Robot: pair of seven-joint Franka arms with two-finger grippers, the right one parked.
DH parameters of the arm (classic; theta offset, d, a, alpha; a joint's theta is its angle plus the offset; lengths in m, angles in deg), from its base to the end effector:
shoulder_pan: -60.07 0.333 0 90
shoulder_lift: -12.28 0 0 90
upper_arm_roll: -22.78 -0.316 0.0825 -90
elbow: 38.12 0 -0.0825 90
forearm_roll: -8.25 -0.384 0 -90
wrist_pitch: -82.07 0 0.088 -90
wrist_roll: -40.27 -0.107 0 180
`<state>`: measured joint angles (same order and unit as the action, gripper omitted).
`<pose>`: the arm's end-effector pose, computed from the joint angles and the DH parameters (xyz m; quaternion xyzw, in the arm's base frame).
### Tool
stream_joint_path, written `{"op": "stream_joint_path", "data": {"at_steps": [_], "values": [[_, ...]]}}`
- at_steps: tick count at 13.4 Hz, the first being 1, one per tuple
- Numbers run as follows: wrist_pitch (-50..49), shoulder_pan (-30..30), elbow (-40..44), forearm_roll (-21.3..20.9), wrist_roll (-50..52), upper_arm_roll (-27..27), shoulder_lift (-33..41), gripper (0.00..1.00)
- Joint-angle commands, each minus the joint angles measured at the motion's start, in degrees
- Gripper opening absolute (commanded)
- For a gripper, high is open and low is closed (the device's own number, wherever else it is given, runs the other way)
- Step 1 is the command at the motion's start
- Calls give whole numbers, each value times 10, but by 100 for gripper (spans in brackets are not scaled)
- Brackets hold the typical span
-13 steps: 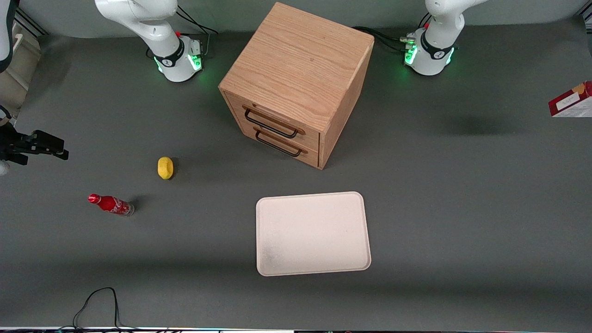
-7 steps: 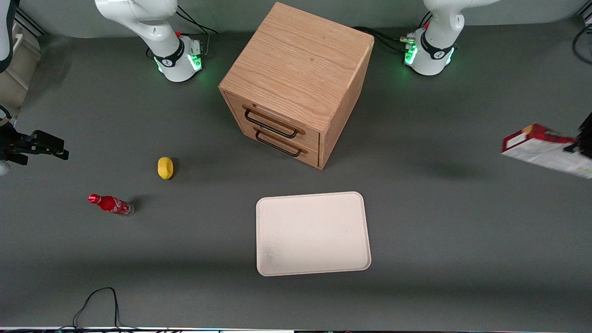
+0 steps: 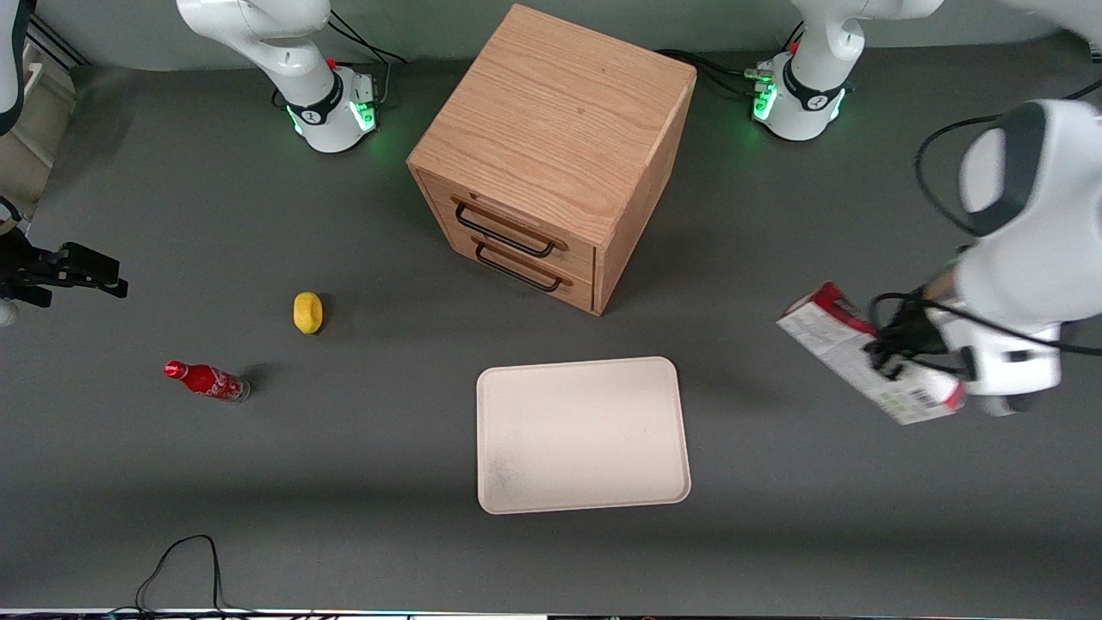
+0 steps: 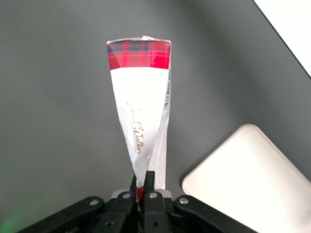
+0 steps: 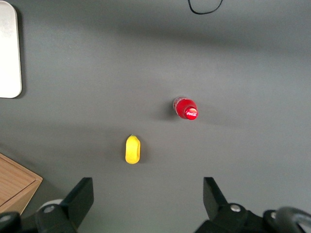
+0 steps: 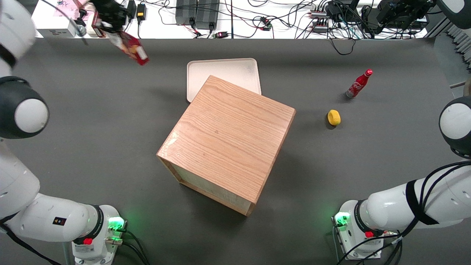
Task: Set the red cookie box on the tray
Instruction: 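Carry the held cookie box over the white tray's edge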
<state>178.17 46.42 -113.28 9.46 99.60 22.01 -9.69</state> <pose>0.6543 -0.1534 0.5209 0.9186 0.3950 -0.0119 0.0012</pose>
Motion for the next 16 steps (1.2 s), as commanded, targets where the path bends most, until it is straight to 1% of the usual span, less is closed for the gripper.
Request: {"op": "stream_joint_path", "data": {"at_steps": [1,3,6,8,10,14,16], "values": [[-14,-49,95,-1,-27,-13,-67,0],[-12,-80,130,-1,-81,-13,-97,0],[-3,-111,149,0,-205,-10,-116,0],[1,-112,175,0,-230,12,-141,0],[3,-115,190,-1,-264,23,-161,0],[15,-124,186,-1,-316,23,-177,0],[52,-124,181,-1,-314,23,-199,0]]}}
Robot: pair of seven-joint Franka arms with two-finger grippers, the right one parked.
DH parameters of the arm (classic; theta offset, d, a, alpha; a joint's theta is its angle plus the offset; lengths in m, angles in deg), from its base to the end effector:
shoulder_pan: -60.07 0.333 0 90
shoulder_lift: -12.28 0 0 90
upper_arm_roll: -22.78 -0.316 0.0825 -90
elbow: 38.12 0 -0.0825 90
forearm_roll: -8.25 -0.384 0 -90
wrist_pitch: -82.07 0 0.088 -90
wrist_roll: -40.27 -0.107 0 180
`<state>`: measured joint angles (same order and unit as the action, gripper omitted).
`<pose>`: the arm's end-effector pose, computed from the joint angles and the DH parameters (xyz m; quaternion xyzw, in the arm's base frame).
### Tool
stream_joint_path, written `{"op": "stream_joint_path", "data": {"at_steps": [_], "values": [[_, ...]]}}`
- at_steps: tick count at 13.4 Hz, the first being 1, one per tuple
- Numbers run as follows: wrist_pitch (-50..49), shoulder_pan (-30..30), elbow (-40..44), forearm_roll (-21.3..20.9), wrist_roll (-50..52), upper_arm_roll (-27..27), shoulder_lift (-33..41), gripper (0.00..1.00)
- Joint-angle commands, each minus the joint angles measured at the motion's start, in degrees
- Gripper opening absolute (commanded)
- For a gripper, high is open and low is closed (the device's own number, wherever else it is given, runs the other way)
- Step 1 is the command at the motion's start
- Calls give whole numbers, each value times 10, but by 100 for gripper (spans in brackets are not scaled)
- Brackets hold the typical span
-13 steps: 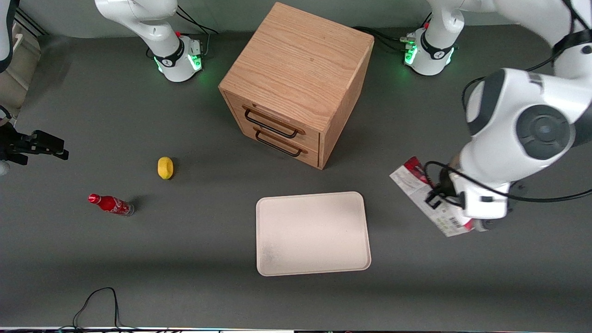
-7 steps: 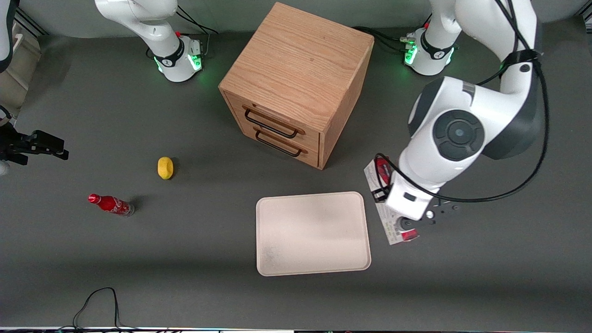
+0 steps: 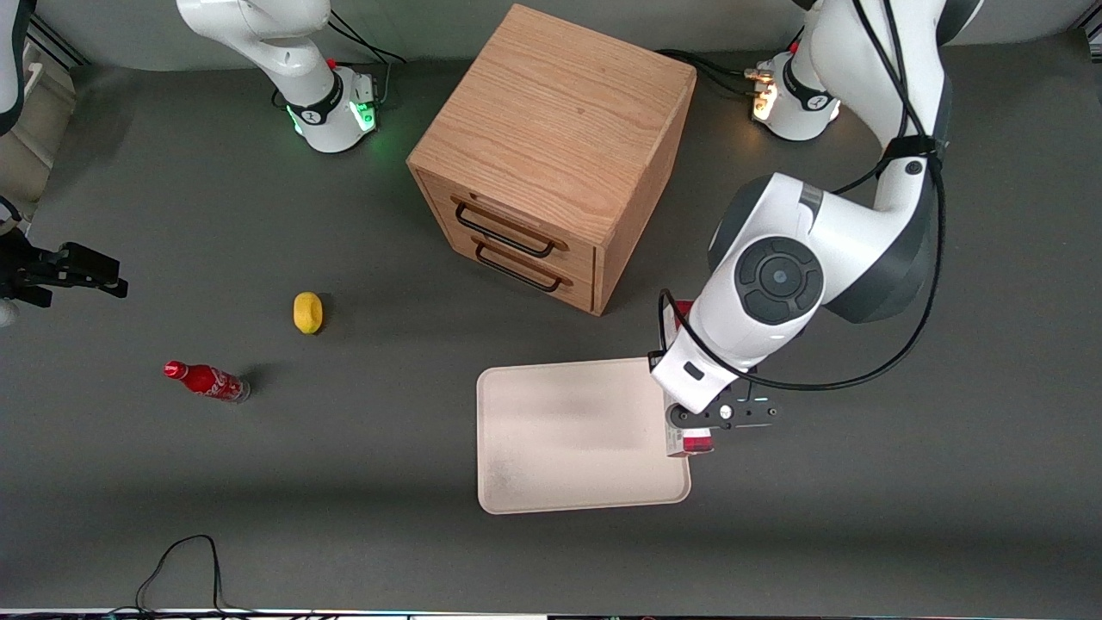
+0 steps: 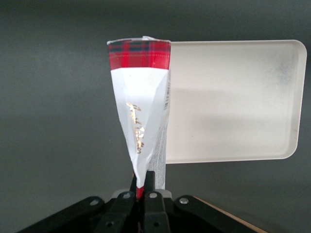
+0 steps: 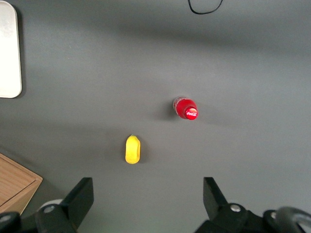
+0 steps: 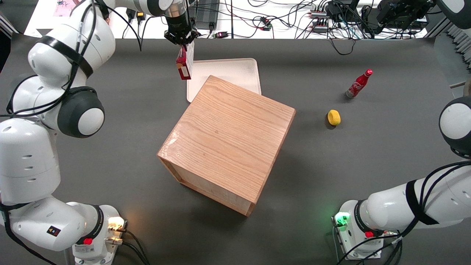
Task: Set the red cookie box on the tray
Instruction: 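Carry the held cookie box over the white tray's edge, then lower the cookie box onto the tray and open the left gripper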
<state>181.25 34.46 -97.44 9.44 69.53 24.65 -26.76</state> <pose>0.6632 -0.3383 0.4468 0.9995 0.0208 -0.0033 0.0215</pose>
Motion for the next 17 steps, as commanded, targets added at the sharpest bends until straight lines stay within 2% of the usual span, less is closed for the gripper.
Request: {"op": "stream_joint_path", "data": {"at_steps": [1,6,8,17], "values": [[36,-4,22,-1,-11,-4,-42,0],[108,-3,-10,-5,20,-5,-95,0],[160,-3,-49,-28,23,-5,-102,0],[205,-3,-56,-33,47,-6,-126,0]]}}
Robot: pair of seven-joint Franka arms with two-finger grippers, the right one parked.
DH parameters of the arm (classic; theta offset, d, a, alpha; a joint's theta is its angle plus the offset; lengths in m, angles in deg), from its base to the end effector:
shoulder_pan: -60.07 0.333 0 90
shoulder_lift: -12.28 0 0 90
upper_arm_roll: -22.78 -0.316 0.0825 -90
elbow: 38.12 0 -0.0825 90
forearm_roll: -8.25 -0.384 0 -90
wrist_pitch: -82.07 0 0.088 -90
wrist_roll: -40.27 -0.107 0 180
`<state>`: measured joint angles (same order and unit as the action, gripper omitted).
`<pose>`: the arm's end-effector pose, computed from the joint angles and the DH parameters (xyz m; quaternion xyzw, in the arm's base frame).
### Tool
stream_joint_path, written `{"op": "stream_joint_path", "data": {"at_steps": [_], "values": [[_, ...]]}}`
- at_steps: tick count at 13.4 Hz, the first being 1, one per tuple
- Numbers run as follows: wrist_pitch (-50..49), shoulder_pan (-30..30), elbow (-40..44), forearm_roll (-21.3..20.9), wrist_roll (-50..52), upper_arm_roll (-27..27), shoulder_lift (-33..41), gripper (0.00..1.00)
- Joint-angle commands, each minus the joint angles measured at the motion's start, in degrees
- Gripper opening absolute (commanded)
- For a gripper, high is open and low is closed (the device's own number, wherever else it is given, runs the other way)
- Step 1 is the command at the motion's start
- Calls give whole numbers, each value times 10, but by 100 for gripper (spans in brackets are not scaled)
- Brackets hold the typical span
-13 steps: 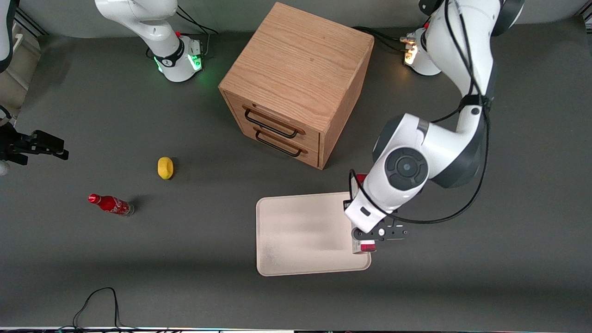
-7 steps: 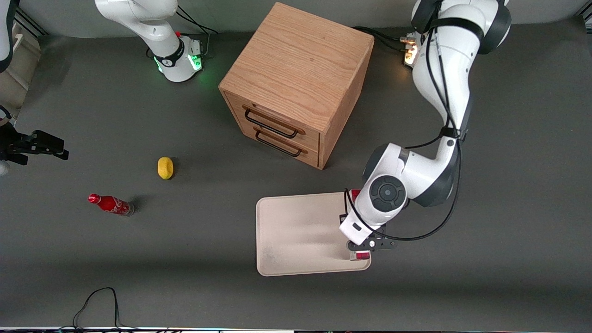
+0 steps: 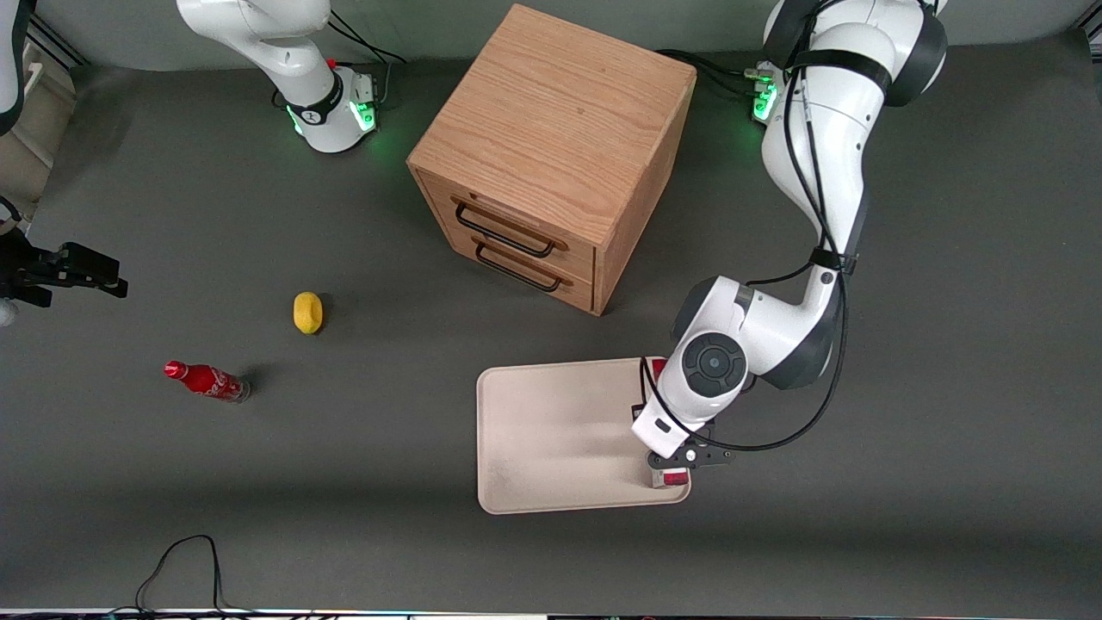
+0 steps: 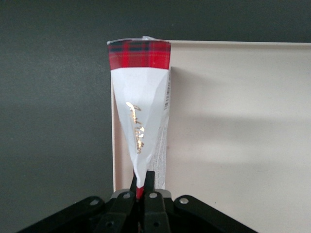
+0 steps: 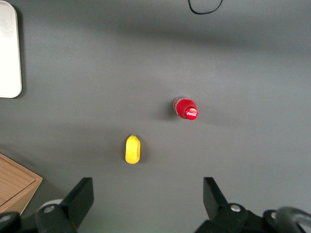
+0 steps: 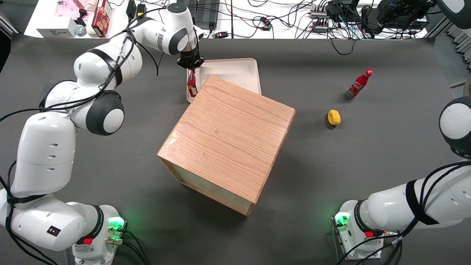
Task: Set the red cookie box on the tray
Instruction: 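Lower the cookie box onto the tray and open the left gripper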
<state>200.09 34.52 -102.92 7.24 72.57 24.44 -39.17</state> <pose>0.6890 -0.3454 0.2655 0.9988 0.0460 0.0119 0.0107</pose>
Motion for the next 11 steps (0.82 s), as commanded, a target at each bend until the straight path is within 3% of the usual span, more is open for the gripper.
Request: {"op": "stream_joint_path", "data": {"at_steps": [1,3,4,5,11], "values": [[21,-4,-2,-12,21,-3,-4,0],[20,-4,-2,-14,21,-3,-4,0],[20,-4,-2,-25,21,-3,-4,54],[20,-5,-2,-41,23,-3,-4,100],[-37,-8,6,-38,24,-3,21,100]]}}
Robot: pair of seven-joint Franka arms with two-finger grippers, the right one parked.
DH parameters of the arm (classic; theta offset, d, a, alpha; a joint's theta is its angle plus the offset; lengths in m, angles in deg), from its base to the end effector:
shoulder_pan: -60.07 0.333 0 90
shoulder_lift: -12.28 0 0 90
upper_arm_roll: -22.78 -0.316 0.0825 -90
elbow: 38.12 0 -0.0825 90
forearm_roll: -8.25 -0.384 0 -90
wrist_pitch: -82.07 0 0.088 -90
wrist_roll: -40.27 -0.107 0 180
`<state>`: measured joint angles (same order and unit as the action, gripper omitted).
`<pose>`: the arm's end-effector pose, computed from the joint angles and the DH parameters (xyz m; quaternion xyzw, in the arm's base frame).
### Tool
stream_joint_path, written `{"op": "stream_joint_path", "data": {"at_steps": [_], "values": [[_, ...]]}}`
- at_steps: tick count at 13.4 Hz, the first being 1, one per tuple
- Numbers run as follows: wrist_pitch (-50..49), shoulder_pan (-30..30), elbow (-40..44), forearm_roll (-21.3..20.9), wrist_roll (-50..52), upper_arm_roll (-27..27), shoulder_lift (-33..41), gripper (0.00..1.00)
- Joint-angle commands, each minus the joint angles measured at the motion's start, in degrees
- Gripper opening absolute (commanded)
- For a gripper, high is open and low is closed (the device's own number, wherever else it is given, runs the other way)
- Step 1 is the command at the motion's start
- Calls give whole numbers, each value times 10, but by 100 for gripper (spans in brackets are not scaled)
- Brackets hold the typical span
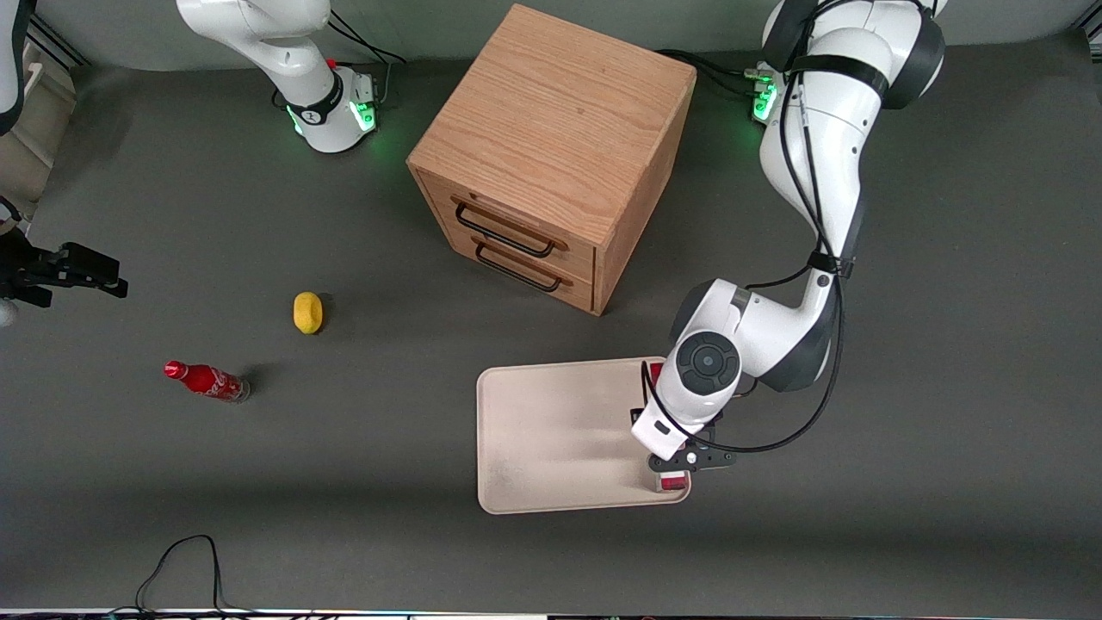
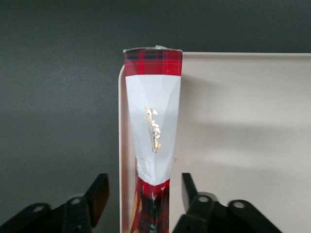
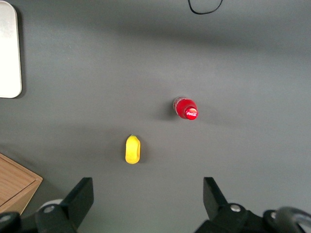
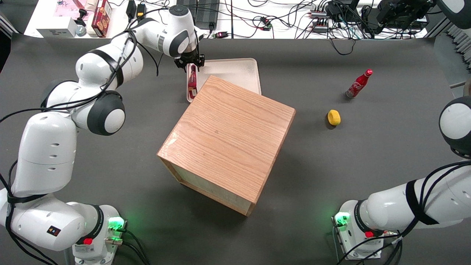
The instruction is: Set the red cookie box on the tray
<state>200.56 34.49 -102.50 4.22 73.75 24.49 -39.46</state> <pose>0.6916 -0.3446 0.2659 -0.9986 -0.0438 -0.0279 0.0064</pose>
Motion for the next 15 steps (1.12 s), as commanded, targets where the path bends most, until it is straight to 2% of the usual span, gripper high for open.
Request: {"op": "stream_joint_path", "data": {"at_steps": [1,9,11,15], "values": [[-72,-8,2,-7,12,-2,42,100],[-357,-5,-8,3,-40,-1,254,100],[-382,17,-49,6,-100,-3,310,100],[-380,103,-159,15,-198,-4,419,100]]}}
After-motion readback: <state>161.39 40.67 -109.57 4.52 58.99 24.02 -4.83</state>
